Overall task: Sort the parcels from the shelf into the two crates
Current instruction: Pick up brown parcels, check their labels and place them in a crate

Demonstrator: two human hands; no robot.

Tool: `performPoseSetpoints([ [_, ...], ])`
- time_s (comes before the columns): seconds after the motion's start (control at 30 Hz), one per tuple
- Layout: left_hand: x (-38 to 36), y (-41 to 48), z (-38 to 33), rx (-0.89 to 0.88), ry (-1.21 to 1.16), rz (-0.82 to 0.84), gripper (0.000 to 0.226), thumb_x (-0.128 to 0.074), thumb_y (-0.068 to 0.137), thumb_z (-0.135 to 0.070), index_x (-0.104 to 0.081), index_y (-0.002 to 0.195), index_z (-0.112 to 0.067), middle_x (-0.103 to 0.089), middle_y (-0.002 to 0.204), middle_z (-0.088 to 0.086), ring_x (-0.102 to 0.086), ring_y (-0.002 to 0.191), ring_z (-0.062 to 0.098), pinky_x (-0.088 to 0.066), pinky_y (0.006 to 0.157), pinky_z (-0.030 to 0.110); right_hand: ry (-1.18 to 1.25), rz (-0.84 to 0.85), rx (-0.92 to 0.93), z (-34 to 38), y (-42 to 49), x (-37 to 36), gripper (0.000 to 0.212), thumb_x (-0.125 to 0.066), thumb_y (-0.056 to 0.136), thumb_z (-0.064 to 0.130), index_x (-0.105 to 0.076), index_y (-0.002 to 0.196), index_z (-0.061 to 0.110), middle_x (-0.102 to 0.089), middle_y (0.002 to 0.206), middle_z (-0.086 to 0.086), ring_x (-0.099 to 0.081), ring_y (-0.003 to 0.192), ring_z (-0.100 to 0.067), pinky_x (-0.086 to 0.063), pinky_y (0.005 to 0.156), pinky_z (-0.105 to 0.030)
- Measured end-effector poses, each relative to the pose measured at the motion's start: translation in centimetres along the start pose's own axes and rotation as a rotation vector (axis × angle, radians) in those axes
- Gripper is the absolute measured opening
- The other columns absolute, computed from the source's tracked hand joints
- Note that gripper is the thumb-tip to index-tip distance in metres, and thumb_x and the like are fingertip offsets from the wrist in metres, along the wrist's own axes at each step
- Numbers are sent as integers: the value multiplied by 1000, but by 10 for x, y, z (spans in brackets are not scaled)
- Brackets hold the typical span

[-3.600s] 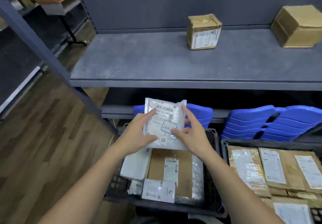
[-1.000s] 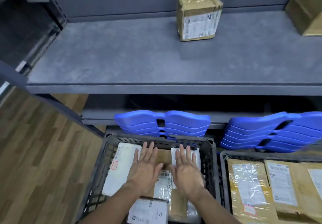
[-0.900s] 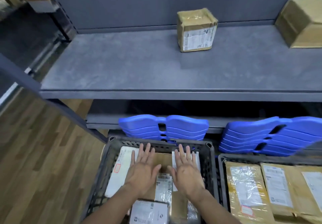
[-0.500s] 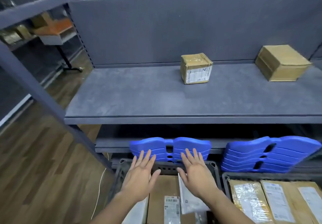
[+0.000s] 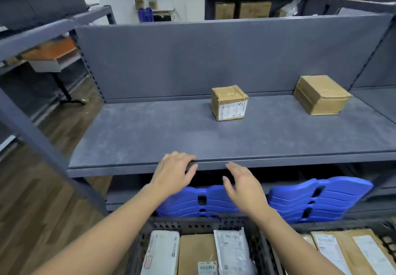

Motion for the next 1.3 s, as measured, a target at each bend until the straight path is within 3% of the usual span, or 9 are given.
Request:
performPoseSetpoints([
  [0.1, 33, 85, -16, -82, 27, -18, 46, -49, 97, -45, -69, 130, -19, -70, 125, 5, -62, 114, 33, -48, 98, 45, 130, -130, -74, -6, 37, 15, 34, -65, 97, 18, -66, 127, 3, -70, 123, -14, -64, 115, -36, -50, 99, -42],
  [0.4, 6, 295, -60, -195, 217, 268, 71, -54, 99, -60, -24, 161, -44, -14, 170, 15, -16, 156, 38, -17, 126, 55, 437, -287, -272, -44, 134, 23, 37, -61, 97, 10, -65, 132, 0, -66, 134, -13, -59, 127, -30, -41, 110, -34],
  [0.5, -17, 310, -55, -132, 283, 314, 71, -35, 102, -67, -6, 164, -44, -19, 169, 16, -27, 149, 41, -18, 124, 53, 455, -284, -295, -50, 149, 17, 40, -58, 99, 14, -61, 138, 3, -63, 138, -9, -53, 132, -26, -37, 110, -30],
  [0.67, -19, 304, -55, -110, 255, 169, 65, -31, 104, -64, -14, 163, -44, -31, 161, 10, -37, 137, 38, -26, 116, 50, 424, -374, -292, -49, 150, 14, 38, -62, 98, 17, -63, 134, 5, -65, 133, -5, -53, 127, -21, -43, 104, -31],
  [0.77, -13, 292, -44, 29, -30, 105, 64, -34, 104, -64, -15, 163, -46, -35, 159, 5, -36, 139, 33, -25, 118, 47, 537, -380, -367, -58, 151, 15, 45, -64, 99, 27, -59, 141, 8, -61, 141, -4, -54, 133, -19, -37, 111, -26],
  [0.87, -6, 258, -35, 251, -730, 15, 64, -39, 101, -65, -32, 160, -42, -51, 154, -9, -46, 142, 13, -33, 119, 39, 884, -353, -415, -58, 152, 26, 57, -62, 102, 33, -42, 155, 27, -50, 153, 12, -51, 139, -7, -39, 119, -30],
  [1.0, -1, 195, -45, 418, -1273, -13, 39, -38, 112, -42, -63, 138, -29, -74, 127, -10, -68, 120, 11, -48, 112, 41, 1355, -205, -369, -43, 163, 41, 39, -60, 95, 37, -55, 132, 50, -59, 148, 10, -57, 135, -10, -41, 119, -49],
  [1.2, 29, 129, -35, 524, -1330, -265, 38, -36, 113, -35, -61, 140, -26, -71, 131, -12, -64, 125, 6, -47, 110, 30, 1335, -44, -197, -2, 145, 48, 62, -73, 94, 18, -48, 149, 31, -65, 141, 6, -64, 127, -9, -55, 98, -26],
  [1.3, 49, 99, -39, 501, -1330, -292, 36, -38, 113, -30, -59, 142, -27, -71, 129, -17, -64, 121, -1, -50, 95, 14, 1305, -14, -170, 11, 130, 55, 71, -81, 81, 36, -53, 146, 37, -63, 145, -1, -57, 138, -23, -49, 112, -47],
])
Point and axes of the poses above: each hand's wrist, its own y-axis towards the middle knuckle, its own x-axis out of the back of the hand, z = x × y, the point moved 5 cm from there along y, towards the middle knuckle
